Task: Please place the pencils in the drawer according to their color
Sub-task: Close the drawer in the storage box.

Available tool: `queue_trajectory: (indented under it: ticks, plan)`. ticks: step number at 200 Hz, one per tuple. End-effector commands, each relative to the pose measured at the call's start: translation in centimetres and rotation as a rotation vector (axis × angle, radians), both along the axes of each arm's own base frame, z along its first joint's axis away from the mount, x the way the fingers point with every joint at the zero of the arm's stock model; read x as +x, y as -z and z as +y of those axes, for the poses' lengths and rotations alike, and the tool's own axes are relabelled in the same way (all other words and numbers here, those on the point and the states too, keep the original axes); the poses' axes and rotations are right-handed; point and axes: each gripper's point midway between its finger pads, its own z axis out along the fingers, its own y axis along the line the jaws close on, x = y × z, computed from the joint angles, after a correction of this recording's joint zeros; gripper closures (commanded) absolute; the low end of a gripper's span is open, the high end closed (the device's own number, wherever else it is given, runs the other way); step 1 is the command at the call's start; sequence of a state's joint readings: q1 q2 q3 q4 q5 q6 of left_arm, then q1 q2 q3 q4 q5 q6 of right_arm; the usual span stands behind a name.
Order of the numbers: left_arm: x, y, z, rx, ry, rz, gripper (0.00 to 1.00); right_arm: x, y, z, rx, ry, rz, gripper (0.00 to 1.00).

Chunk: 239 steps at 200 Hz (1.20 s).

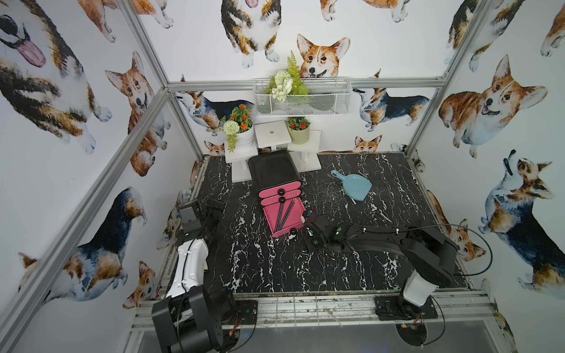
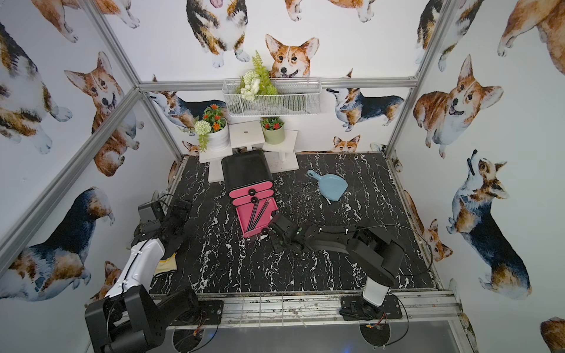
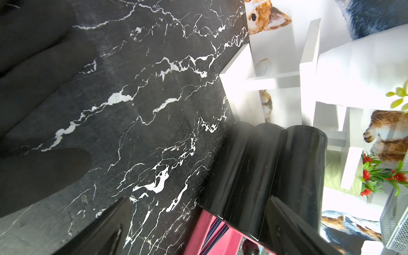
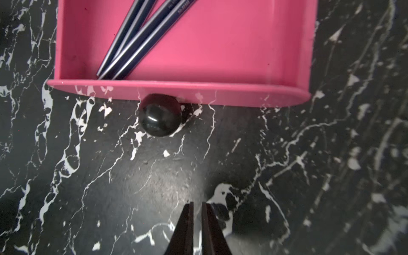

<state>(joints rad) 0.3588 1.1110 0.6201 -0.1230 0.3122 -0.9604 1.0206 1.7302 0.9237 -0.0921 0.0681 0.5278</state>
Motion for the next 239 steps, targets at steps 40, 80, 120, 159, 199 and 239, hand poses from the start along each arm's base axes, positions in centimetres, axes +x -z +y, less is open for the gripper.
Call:
queue_trajectory:
  ticks: [40, 80, 120, 159, 199, 239]
  plan:
    - [0.1, -0.3, 0.2, 0.014, 0.000, 0.003, 0.00, 5.9, 0.5, 3.7, 0.263, 0.119, -0.007, 0.91]
    - [0.0, 0.0, 0.1, 0.014, 0.000, 0.010, 0.00, 9.7, -0.9, 3.8, 0.398, 0.237, -0.045, 0.91]
    - [0.0, -0.2, 0.2, 0.019, 0.001, 0.007, 0.00, 12.2, -2.0, 5.0, 0.545, 0.314, -0.044, 0.89]
    - [0.1, -0.3, 0.1, 0.017, 0.005, 0.007, 0.00, 14.7, -2.0, 5.7, 0.666, 0.396, 0.004, 0.88]
    - [0.2, -0.4, 0.0, 0.015, 0.011, 0.005, 0.00, 16.6, -1.8, 6.3, 0.718, 0.445, 0.018, 0.88]
    - [0.1, -0.4, -0.2, 0.015, 0.016, 0.005, 0.00, 17.4, -1.7, 7.1, 0.759, 0.473, 0.038, 0.87]
